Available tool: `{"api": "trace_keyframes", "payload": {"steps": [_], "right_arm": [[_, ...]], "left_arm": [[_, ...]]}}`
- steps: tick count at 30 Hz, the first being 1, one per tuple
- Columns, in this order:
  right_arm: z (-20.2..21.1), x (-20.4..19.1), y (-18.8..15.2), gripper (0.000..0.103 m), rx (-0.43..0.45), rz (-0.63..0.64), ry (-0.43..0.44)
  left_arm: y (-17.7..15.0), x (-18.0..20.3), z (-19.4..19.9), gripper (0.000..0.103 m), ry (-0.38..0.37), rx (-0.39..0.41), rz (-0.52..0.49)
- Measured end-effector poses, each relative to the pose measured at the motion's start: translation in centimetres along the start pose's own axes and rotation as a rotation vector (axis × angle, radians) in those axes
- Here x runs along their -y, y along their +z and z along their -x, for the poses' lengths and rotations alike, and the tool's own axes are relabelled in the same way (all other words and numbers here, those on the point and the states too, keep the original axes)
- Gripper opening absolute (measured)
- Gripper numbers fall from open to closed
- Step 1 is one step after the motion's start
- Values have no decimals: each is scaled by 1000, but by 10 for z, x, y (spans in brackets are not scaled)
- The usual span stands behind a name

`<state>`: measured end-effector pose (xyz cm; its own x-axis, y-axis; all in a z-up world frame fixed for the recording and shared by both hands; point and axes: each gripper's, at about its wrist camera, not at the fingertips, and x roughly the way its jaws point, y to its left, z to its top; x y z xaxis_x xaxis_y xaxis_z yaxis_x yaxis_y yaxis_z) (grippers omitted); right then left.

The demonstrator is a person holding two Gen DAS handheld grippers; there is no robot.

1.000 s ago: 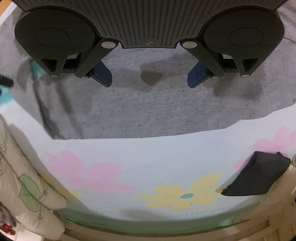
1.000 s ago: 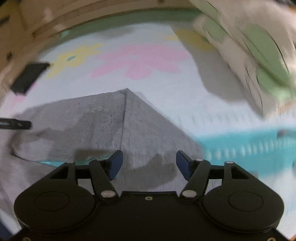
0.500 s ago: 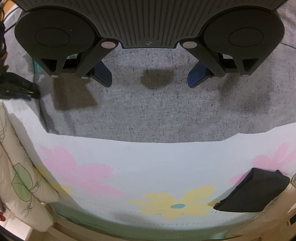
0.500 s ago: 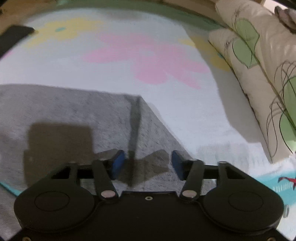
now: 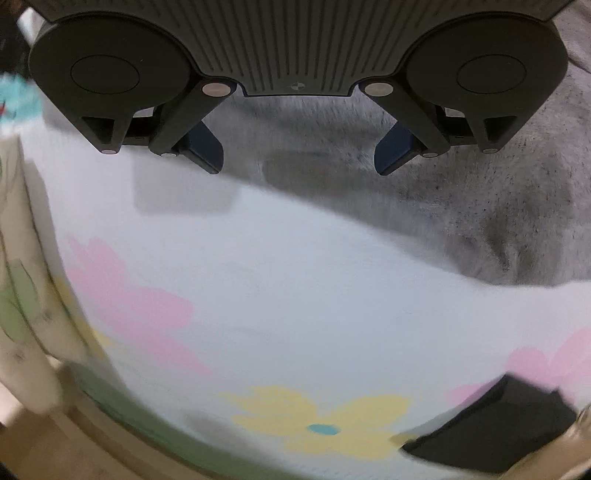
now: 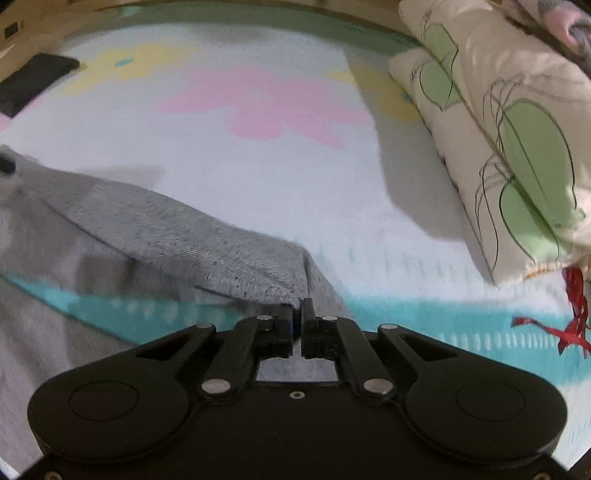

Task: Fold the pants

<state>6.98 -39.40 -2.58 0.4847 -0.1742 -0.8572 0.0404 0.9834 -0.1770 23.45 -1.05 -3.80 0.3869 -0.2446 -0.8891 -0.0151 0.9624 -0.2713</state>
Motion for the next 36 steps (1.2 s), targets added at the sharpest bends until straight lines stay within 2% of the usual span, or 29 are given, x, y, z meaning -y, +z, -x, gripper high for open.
{"api": "trace_keyframes", "payload": {"steps": [2,6,9,11,13,18,19,20,21,22,25,28,33,36], "right_arm": [[-3,1,-2,7,-7,8,1],[2,2,4,7,-3,16,5],[4,4,5,7,0,-11,15],[5,9,7,7,2,-35,29],[3,14,9,7,4,-48,38],[3,13,9,7,-5,-55,42],[4,13,9,7,-5,-57,44],[4,13,9,7,-6,-60,46],[4,14,10,7,-7,-61,48],[4,14,11,7,-8,-62,49],[3,17,13,6,-11,-60,51],[5,22,18,6,2,-55,44],[32,35,23,6,64,-68,22],[59,42,16,6,122,-60,30]], "left_arm": [[6,-5,-7,89,0,-17,45],[8,-15,-13,89,66,-51,137],[-10,-26,3,89,84,41,210],[-18,-32,9,89,79,61,232],[-18,-36,3,89,63,33,236],[3,-36,-15,89,4,-10,238],[8,-38,-22,80,-4,-36,247],[11,-39,-24,66,-10,-29,261],[13,-41,-21,17,-6,7,273],[16,-41,-17,3,-10,17,270],[27,-37,6,3,-10,34,219],[25,-24,51,3,-6,99,145],[-17,-10,133,3,-27,206,41],[-56,-10,161,3,-41,246,-10]]}}
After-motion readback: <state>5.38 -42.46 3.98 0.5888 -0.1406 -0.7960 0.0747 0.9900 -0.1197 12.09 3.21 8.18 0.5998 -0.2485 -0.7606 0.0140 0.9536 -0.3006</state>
